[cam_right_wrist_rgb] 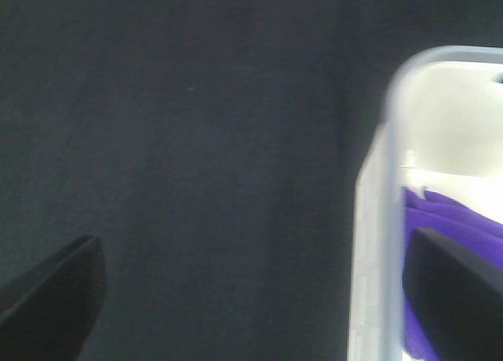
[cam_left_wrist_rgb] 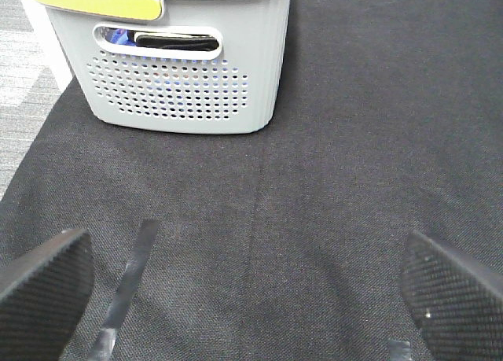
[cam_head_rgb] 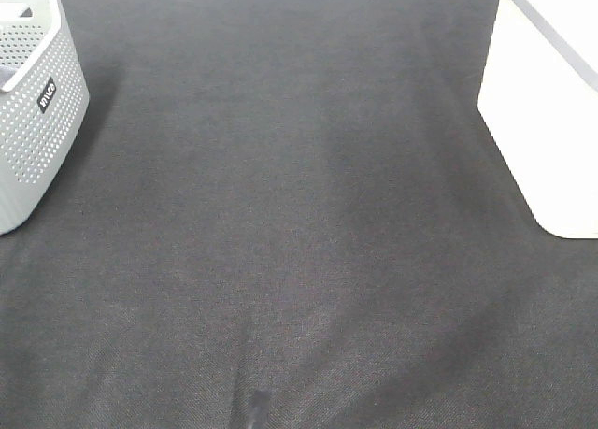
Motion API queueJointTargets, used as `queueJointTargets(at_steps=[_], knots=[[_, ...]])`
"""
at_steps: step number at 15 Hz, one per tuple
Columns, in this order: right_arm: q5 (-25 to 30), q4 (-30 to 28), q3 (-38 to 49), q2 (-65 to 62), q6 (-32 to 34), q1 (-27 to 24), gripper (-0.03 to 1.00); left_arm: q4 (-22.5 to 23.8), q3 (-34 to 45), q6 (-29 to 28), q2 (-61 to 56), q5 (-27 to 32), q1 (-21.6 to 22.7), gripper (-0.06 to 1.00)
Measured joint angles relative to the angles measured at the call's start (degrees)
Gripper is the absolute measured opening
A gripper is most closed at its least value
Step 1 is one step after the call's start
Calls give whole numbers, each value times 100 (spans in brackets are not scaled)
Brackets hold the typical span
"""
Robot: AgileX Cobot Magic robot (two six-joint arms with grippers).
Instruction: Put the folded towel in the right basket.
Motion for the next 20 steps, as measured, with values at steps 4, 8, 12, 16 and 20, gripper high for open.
queueJointTargets(at_steps=[4, 8, 12, 16, 20], knots=[[6, -476, 11, -332, 407, 584, 97, 0, 0, 0, 0, 0, 0, 99], [-11, -573, 1776, -2097, 470, 670, 97, 0, 0, 0, 0, 0, 0, 99], [-57, -1175, 4309, -3793, 716, 670, 98, 0, 0, 0, 0, 0, 0, 99], [-670, -1226, 7065, -6205, 808, 670, 98, 0, 0, 0, 0, 0, 0, 99], [-670, -1197, 8480, -8165, 859, 670, 98, 0, 0, 0, 0, 0, 0, 99]])
